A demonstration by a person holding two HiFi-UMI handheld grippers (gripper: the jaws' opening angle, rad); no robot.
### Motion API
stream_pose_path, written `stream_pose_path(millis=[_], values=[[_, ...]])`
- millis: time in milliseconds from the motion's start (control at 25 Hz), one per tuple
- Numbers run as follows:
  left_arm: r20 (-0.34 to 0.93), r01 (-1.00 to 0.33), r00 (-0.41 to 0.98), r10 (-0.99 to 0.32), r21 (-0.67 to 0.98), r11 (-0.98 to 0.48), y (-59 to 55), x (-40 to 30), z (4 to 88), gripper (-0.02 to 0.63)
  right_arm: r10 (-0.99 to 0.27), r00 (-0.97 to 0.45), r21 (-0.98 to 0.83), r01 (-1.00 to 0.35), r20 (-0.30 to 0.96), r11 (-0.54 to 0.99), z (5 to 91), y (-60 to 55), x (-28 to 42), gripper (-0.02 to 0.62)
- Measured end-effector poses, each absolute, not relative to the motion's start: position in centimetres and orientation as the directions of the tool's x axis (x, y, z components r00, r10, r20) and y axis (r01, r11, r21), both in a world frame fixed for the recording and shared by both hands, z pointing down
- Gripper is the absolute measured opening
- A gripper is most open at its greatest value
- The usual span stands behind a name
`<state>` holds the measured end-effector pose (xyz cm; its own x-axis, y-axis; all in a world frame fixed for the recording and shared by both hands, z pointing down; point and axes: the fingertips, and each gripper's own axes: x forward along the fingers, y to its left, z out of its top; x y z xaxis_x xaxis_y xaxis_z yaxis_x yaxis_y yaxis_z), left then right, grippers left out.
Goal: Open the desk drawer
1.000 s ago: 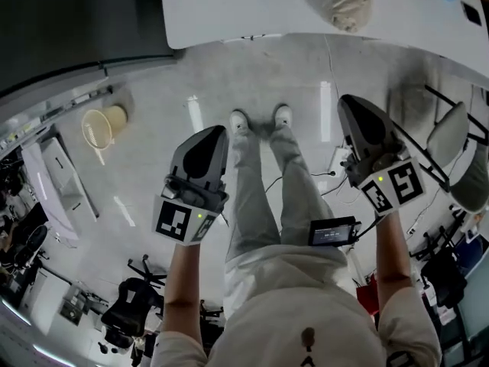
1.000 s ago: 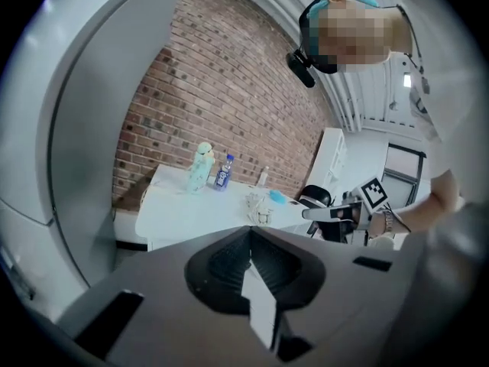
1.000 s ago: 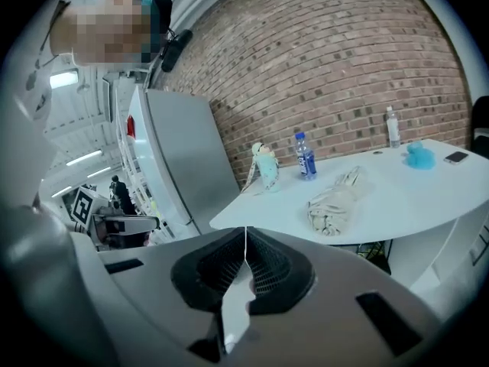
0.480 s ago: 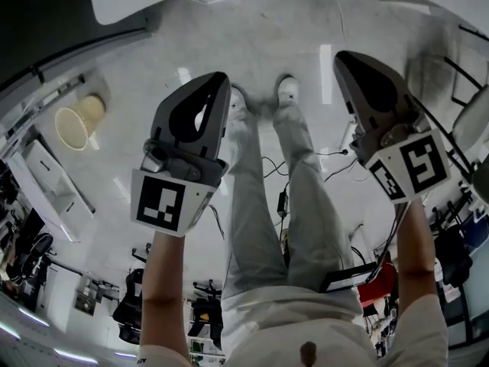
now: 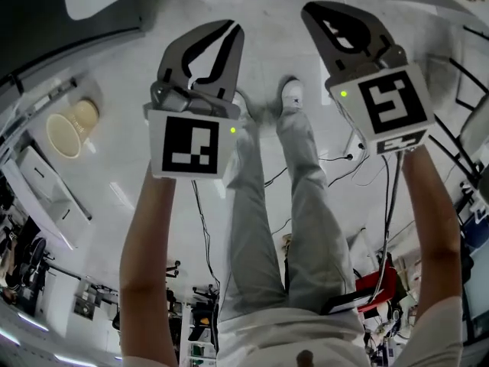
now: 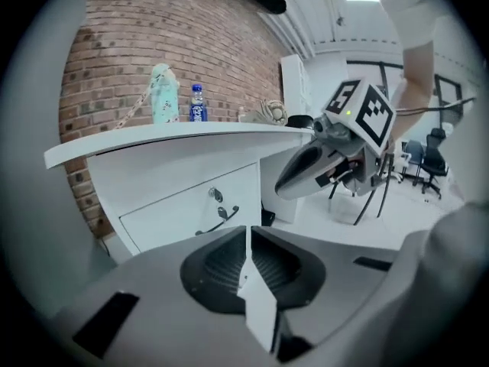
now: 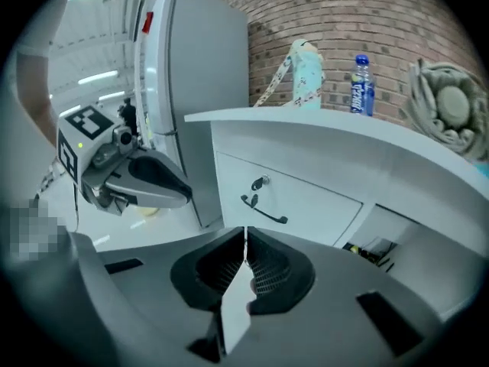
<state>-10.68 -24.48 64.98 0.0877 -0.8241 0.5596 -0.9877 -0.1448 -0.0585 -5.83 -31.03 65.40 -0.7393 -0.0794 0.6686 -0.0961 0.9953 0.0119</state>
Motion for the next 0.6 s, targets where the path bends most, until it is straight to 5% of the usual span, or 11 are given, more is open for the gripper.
stream_pose_path(millis=[240,360,600], values=[[0.6,-0.917,0.025,-0.799,-0.306,-0.258,-28.7,-13.0,67.3,0.013,-0.132,-0.686,0.255,0.082,0.716,0.963,68.4,-33.6,-9.8,0.031],[0.65,-0.881,0.005,-0.76,-0.356,-0.31,-30.3,-13.6,68.9,0.106,-0.162,-0.666,0.375,0.19,0.728,0.907,69.5,-34.1,-11.3,0.036],[0.685,-0.696,-0.103,-0.722,-0.568,-0.439,-32.5,-15.4,70.8,0.12,-0.201,-0.647,0.55,0.398,0.736,0.734,71.4,-33.9,-13.7,0.143]])
